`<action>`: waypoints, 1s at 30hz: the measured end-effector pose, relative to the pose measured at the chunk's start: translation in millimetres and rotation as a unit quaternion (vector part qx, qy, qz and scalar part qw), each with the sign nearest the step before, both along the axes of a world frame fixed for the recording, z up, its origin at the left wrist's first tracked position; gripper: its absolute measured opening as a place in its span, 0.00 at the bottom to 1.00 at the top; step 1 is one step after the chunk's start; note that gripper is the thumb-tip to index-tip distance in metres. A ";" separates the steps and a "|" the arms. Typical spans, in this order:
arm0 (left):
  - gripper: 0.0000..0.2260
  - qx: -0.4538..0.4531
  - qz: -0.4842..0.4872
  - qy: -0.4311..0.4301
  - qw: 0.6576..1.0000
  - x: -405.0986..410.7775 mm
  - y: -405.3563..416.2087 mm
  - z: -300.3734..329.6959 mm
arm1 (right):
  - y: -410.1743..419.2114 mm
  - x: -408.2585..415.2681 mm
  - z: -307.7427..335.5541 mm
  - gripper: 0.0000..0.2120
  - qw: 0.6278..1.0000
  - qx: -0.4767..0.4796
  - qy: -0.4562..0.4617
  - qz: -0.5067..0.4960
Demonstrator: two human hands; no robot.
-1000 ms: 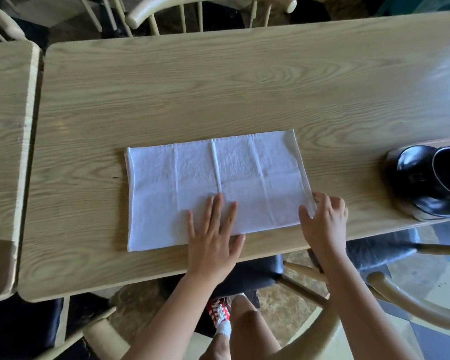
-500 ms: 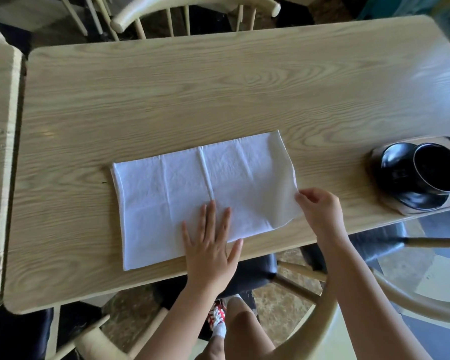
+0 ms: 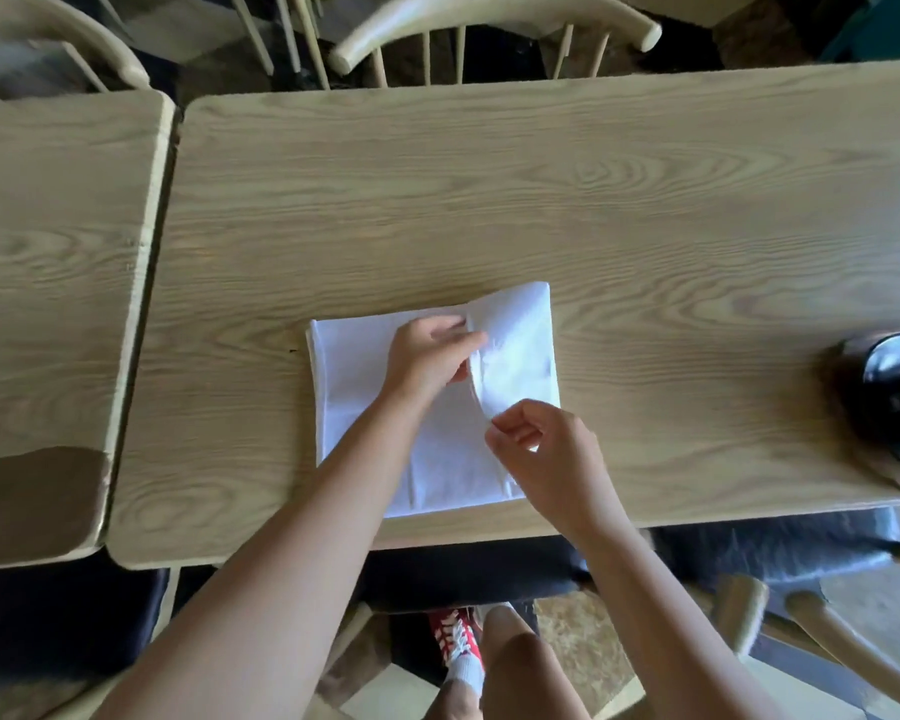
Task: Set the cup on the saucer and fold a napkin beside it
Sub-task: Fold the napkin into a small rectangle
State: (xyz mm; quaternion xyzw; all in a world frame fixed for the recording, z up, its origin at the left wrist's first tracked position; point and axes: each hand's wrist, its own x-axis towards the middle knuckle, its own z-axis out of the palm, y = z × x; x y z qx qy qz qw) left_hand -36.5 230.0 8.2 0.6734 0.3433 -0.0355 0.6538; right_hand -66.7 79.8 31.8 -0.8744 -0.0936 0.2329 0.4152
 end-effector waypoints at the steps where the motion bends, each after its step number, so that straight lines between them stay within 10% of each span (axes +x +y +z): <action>1: 0.04 0.004 0.008 0.013 1.000 -4.0 2.9 -2.6 | 4.3 -3.0 -2.1 0.03 1.000 -0.008 0.010 0.013; 7: 0.17 0.071 0.024 -0.011 0.997 -12.8 33.5 3.2 | 24.6 -10.2 1.2 0.03 0.998 -0.011 0.004 0.055; 30: 0.17 0.325 0.013 0.004 0.946 -92.7 108.2 -51.4 | 104.5 -79.8 -48.9 0.08 0.979 -0.058 -0.028 0.194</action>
